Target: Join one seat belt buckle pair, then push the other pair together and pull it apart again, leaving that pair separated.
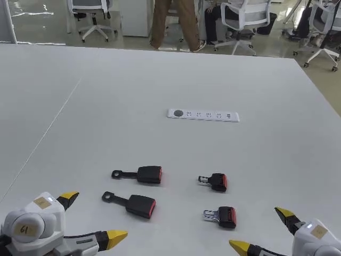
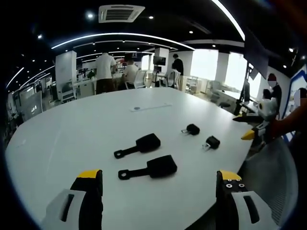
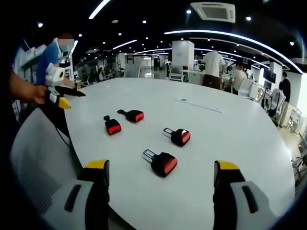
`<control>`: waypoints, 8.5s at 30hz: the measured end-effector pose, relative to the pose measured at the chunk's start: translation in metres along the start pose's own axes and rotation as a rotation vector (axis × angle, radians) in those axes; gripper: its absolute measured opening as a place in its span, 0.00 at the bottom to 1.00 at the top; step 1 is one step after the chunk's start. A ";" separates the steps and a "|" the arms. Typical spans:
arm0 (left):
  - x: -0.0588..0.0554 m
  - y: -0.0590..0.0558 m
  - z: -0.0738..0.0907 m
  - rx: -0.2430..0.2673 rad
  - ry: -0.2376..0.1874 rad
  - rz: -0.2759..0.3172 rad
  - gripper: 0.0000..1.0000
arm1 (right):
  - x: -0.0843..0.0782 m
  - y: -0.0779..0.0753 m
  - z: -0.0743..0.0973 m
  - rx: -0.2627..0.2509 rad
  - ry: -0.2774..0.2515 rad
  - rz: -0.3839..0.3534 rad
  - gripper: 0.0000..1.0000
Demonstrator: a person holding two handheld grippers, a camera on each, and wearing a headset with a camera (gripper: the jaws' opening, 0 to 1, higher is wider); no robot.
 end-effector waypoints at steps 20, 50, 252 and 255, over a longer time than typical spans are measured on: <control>-0.006 -0.007 0.003 0.003 0.005 0.010 1.00 | -0.008 0.003 0.003 0.004 0.008 -0.011 0.92; -0.005 -0.006 -0.003 -0.006 0.011 0.000 1.00 | -0.009 0.000 0.000 0.017 0.017 -0.013 0.91; -0.017 0.043 -0.178 -0.566 0.623 -0.666 0.33 | 0.038 0.089 -0.218 0.794 0.339 0.522 0.31; -0.017 0.043 -0.178 -0.573 0.633 -0.676 0.33 | 0.039 0.091 -0.221 0.794 0.344 0.521 0.31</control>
Point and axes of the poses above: the centre of the closed fingertips' face, and the gripper's own axes: z roughly backward along the fingers, y roughly to its left, x roughly out of its top, the point moved 8 cm from there along z, roughly backward along the fingers, and after that the axes turned 4 degrees about -x, right-handed, at the moved point
